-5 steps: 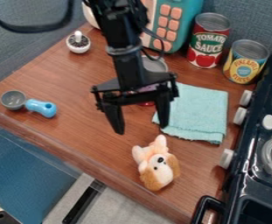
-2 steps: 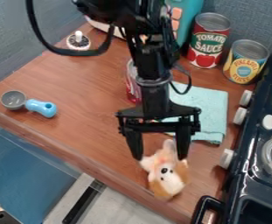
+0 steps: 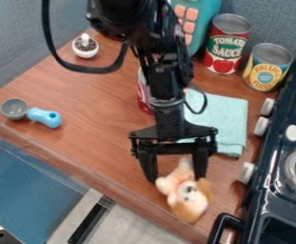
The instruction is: Put the stuff toy near the can
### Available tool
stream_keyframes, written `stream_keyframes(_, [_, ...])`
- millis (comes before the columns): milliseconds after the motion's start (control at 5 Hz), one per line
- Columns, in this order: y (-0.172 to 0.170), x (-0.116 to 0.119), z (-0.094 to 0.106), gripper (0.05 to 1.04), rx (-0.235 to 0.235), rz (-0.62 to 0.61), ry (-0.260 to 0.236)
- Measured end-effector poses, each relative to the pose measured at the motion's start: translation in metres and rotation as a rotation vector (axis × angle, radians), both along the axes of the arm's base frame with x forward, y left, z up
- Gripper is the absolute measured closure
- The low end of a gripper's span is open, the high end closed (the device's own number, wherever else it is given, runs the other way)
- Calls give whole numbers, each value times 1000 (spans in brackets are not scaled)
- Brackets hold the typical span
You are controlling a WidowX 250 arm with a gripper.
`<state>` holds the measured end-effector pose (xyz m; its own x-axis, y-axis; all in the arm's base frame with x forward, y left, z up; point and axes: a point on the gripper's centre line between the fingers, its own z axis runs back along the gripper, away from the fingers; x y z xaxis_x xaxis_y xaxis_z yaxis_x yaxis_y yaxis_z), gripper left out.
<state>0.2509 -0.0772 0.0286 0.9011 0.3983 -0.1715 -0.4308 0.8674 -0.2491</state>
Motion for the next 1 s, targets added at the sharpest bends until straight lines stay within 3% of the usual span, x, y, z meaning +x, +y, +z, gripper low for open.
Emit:
stream_keyframes(400, [7,5,-6,135,23,31,-19])
stream_keyframes(800, [17,4,-9,724,23,85,-45])
stream_keyframes(1000, [17,2,-9,939,25,86,-47])
